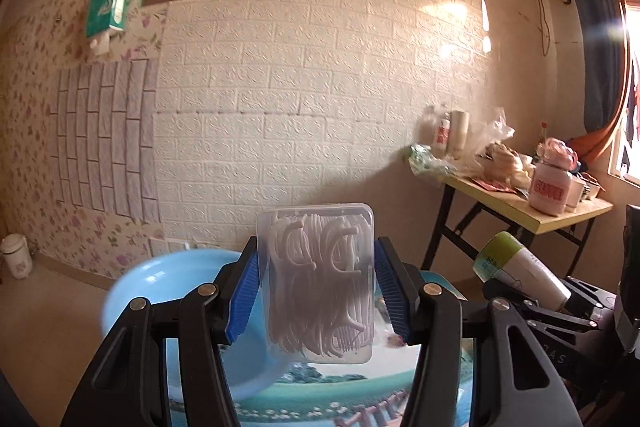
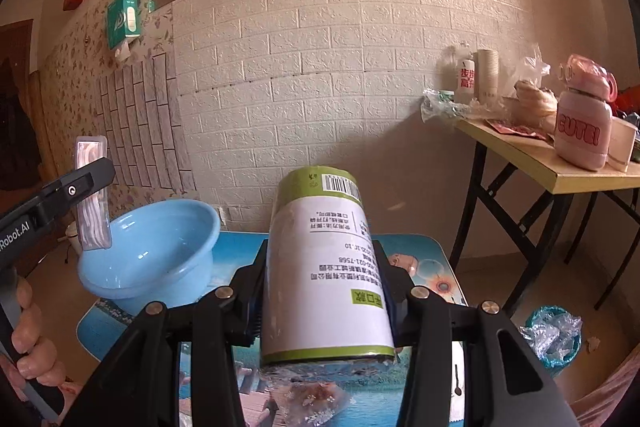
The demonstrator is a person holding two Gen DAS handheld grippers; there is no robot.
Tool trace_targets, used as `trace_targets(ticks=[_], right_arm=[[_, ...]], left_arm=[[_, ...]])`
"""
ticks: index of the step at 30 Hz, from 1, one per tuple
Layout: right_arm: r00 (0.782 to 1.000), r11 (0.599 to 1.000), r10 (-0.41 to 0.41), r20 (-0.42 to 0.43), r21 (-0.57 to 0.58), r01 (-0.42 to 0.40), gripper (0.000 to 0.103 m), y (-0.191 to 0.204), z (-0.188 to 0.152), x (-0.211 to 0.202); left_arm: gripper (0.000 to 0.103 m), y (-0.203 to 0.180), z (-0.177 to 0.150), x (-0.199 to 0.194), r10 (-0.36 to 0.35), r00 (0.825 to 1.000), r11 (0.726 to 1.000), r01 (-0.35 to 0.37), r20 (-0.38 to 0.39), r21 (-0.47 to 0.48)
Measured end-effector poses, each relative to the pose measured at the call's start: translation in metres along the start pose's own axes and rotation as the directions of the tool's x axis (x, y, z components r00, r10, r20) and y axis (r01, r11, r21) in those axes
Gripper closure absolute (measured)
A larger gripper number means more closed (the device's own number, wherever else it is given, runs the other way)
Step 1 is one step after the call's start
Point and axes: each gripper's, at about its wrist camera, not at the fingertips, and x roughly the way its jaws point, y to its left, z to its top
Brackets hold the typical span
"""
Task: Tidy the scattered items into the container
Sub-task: 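Carry the floss box and canister over the blue basin with both grippers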
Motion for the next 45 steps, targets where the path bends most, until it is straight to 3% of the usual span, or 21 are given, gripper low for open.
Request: trace_targets(ticks=[8,18,27,33,40,45], right_arm=[[0.995,0.993,0.084,0.049,-0.090,-0.080,0.057,0.050,0.029,-0.006],[0.979,0.970,0.204,0.016,-0.142,-0.200,0.057,0.116,0.048,0.023],[0.956,0.949,0.269,-0.114,-0.138,-0.283,0.057,0.163,0.049,0.076],[0.928,0.940,0.282,-0.243,-0.126,-0.318,0.057,0.185,0.038,0.116],[0.886,0.933,0.290,-0.363,-0.099,-0.346,0.057,0.195,0.035,0.156],[0.874,0.931,0.265,-0.408,-0.126,-0.341,0.057,0.200,0.030,0.176]], left_arm=[[0.050,0.040,0.011,-0.011,0.070,0.997,0.998,-0.070,0.015,0.001],[0.050,0.094,0.016,-0.009,0.147,0.989,0.989,-0.147,0.000,-0.021],[0.050,0.132,0.005,0.025,0.167,0.980,0.985,-0.172,-0.106,-0.035],[0.050,0.141,-0.006,0.049,0.174,0.971,0.984,-0.179,-0.167,-0.013],[0.050,0.158,-0.024,0.084,0.211,0.931,0.974,-0.225,-0.297,-0.016],[0.050,0.163,-0.039,0.107,0.196,0.907,0.974,-0.223,-0.374,-0.031]])
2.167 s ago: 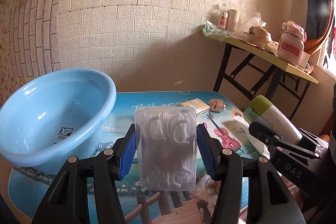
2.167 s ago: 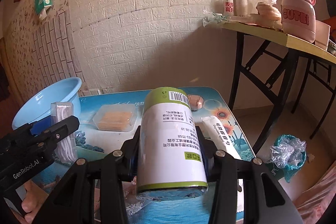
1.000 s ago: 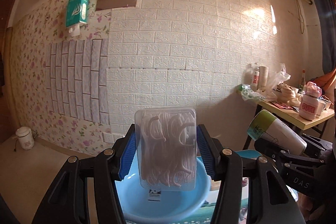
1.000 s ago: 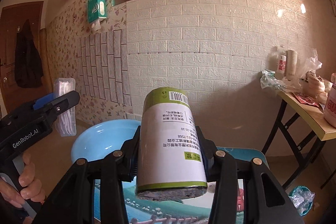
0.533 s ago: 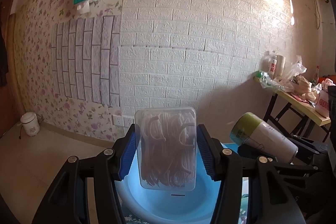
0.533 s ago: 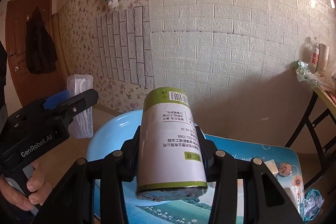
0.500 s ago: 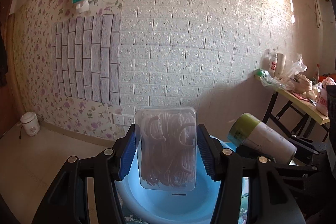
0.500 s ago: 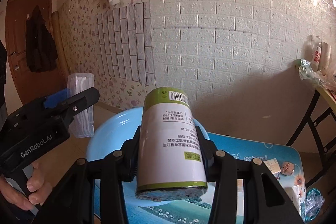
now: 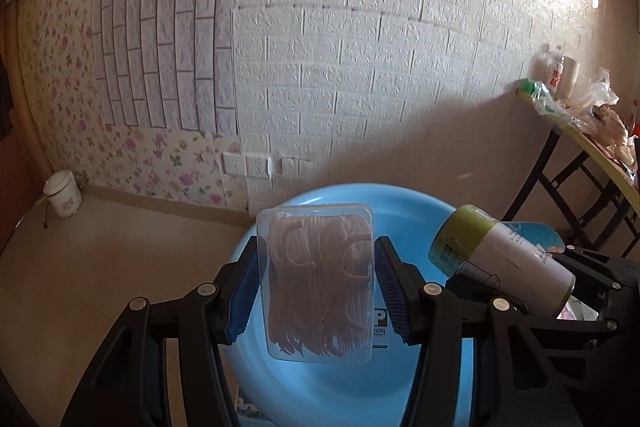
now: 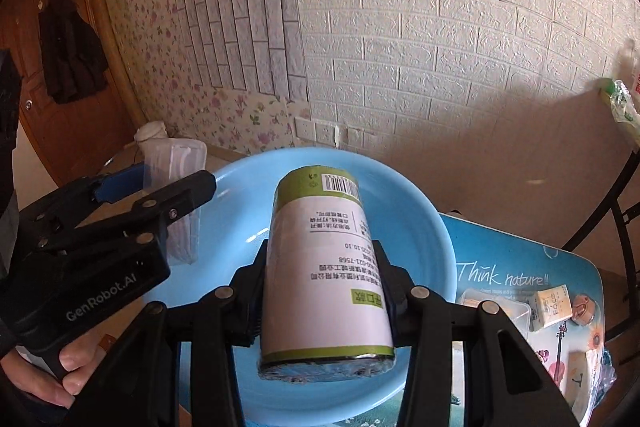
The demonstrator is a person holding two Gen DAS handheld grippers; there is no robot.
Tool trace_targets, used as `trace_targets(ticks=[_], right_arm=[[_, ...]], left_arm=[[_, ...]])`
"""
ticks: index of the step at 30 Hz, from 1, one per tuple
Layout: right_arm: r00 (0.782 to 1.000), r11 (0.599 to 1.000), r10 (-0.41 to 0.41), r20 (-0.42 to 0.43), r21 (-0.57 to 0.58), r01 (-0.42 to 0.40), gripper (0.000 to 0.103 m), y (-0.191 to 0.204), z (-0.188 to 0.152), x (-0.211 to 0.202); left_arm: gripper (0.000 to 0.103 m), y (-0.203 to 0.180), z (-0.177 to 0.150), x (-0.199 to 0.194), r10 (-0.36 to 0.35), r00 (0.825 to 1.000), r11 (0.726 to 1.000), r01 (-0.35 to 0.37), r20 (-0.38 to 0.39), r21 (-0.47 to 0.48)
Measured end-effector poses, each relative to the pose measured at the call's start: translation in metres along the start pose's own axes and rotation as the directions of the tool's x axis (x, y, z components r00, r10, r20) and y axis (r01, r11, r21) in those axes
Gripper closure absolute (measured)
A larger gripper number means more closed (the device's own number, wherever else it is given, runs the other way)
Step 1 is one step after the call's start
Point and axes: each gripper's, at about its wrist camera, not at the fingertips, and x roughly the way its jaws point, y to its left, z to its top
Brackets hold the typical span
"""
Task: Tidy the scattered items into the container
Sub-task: 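Carry the floss box and canister over the blue basin with both grippers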
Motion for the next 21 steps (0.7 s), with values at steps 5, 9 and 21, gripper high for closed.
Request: trace_targets(ticks=[5,9,21], right_arm=[[0.999,1.000,-0.022,-0.041,0.009,0.022,0.057,-0.008,-0.005,0.014],[0.998,0.999,-0.038,-0.041,0.035,0.040,0.057,-0.013,-0.009,0.020],[0.997,0.998,-0.054,-0.059,0.026,0.056,0.057,-0.013,-0.012,0.029]], left_arm=[[0.050,-0.007,-0.004,0.019,0.013,0.999,1.000,-0.012,-0.036,0.026],[0.050,-0.011,-0.009,0.031,0.026,0.998,0.999,-0.024,-0.064,0.039],[0.029,-0.001,-0.009,0.025,0.044,0.997,0.998,-0.042,-0.068,0.035]])
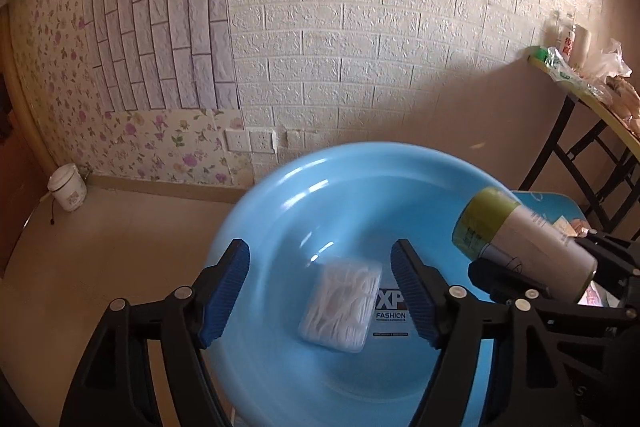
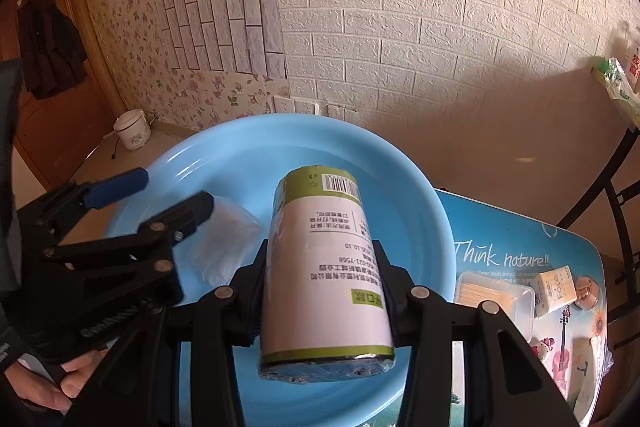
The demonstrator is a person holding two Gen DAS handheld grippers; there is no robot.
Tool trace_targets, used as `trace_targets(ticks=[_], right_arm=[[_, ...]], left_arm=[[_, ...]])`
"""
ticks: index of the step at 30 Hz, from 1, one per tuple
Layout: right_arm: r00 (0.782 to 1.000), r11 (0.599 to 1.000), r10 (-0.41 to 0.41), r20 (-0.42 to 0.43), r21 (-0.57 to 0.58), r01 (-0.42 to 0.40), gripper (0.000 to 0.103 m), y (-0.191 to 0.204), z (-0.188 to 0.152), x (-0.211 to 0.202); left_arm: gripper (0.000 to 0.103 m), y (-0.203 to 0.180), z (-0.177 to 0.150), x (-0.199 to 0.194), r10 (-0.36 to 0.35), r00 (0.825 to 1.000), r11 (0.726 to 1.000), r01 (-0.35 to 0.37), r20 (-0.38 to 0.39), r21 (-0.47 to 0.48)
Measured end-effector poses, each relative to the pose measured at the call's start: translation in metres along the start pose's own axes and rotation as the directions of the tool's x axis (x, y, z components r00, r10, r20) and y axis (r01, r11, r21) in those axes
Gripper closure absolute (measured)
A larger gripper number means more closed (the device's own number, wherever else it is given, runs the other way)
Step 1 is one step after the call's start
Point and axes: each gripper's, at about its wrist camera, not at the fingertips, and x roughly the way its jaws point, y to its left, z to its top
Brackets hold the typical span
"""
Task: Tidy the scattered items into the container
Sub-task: 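Carry the floss box and canister over the blue basin with both grippers, then open the left gripper over the basin while the right releases the canister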
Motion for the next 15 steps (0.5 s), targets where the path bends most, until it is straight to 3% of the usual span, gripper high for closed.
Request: trace_targets(ticks=[2,13,15], right_arm=[[1.000,1.000,-0.001,-0.005,0.000,0.001,0.057,0.001,-0.001,0.000],[0.997,1.000,0.019,-0.070,0.010,-0.019,0.054,0.003,-0.003,0.013],[0.999,1.000,0.015,-0.047,0.006,-0.014,0.035,0.002,-0.004,0.010]], left_arm=[[0.024,0.004,0.003,-0.007,-0.006,1.000,1.000,0.007,0.019,-0.015],[0.018,0.027,-0.001,-0.021,-0.021,0.999,0.995,0.024,0.029,-0.102],[0.016,0.029,-0.002,-0.023,-0.018,0.999,0.994,0.021,0.029,-0.108]])
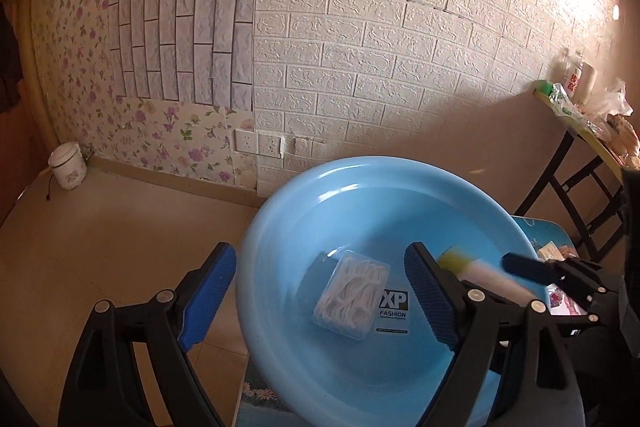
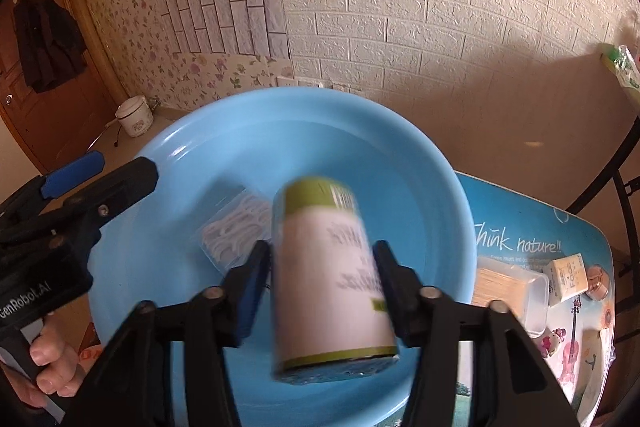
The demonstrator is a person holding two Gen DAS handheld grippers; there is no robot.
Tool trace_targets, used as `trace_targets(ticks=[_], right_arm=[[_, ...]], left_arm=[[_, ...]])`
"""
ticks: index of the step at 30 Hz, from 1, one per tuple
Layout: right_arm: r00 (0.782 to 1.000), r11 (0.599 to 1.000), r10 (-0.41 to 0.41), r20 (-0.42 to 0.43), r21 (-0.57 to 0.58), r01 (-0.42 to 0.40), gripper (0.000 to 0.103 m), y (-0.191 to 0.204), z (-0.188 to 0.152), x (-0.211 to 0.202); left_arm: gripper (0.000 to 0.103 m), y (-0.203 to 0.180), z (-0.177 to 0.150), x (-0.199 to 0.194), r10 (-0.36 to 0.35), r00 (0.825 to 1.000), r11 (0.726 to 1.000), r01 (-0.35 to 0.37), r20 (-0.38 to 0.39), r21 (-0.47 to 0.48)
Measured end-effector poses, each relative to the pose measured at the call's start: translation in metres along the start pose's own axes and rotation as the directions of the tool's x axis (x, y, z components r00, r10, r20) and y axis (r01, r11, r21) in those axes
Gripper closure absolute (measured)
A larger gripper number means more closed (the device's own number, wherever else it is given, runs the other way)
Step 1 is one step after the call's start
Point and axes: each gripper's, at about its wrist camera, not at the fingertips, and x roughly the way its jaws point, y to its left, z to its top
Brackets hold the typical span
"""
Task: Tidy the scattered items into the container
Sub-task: 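Open the left gripper over the basin while the right releases the canister, then withdraw both grippers from the basin back toward the table items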
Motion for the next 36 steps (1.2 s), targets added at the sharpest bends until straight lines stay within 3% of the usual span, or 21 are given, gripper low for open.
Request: trace_targets(ticks=[2,3,12,15,20,25,31,34,35,36], right_arm=[[0.999,1.000,0.007,0.041,-0.019,-0.006,0.019,0.002,0.000,-0.008],[0.998,0.999,0.012,0.060,-0.031,-0.011,0.018,0.004,0.000,-0.013],[0.994,1.000,0.013,0.104,-0.019,-0.011,0.018,0.005,0.001,-0.030],[0.993,1.000,-0.013,0.116,0.025,0.011,0.018,0.003,0.001,-0.034],[0.994,0.990,0.016,0.111,0.138,-0.032,0.017,-0.016,-0.014,-0.046],[0.992,0.993,-0.027,0.122,0.115,0.013,0.017,-0.017,-0.022,-0.060],[0.991,0.996,0.005,0.134,0.093,-0.018,0.017,-0.013,-0.025,-0.085],[0.988,0.996,-0.014,0.156,0.088,0.000,0.008,-0.010,-0.028,-0.102],[0.986,0.996,-0.022,0.165,0.089,0.007,0.000,-0.010,-0.029,-0.107],[0.984,0.996,-0.022,0.177,0.088,0.007,0.000,-0.010,-0.031,-0.113]], left_arm=[[0.016,0.002,0.002,-0.002,0.003,1.000,1.000,-0.003,0.004,-0.006],[0.016,0.003,0.004,-0.003,0.004,1.000,1.000,-0.004,0.006,-0.015],[0.010,-0.001,0.011,-0.016,-0.006,1.000,1.000,0.007,0.024,-0.028],[0.000,-0.002,0.013,-0.025,0.000,0.999,0.999,0.001,0.041,-0.044],[0.000,-0.003,0.014,-0.042,0.001,0.998,0.997,0.005,0.070,-0.075],[0.000,-0.013,0.016,-0.048,0.007,0.998,0.998,-0.003,0.058,-0.064],[0.000,-0.029,0.018,-0.060,0.001,0.999,0.999,0.001,0.039,-0.038],[0.000,-0.037,0.016,-0.073,0.000,0.999,1.000,0.002,0.049,-0.028],[0.000,-0.039,0.016,-0.076,-0.003,0.999,1.000,0.005,0.051,-0.027],[0.000,-0.041,0.015,-0.080,-0.003,0.999,1.000,0.004,0.054,-0.027]])
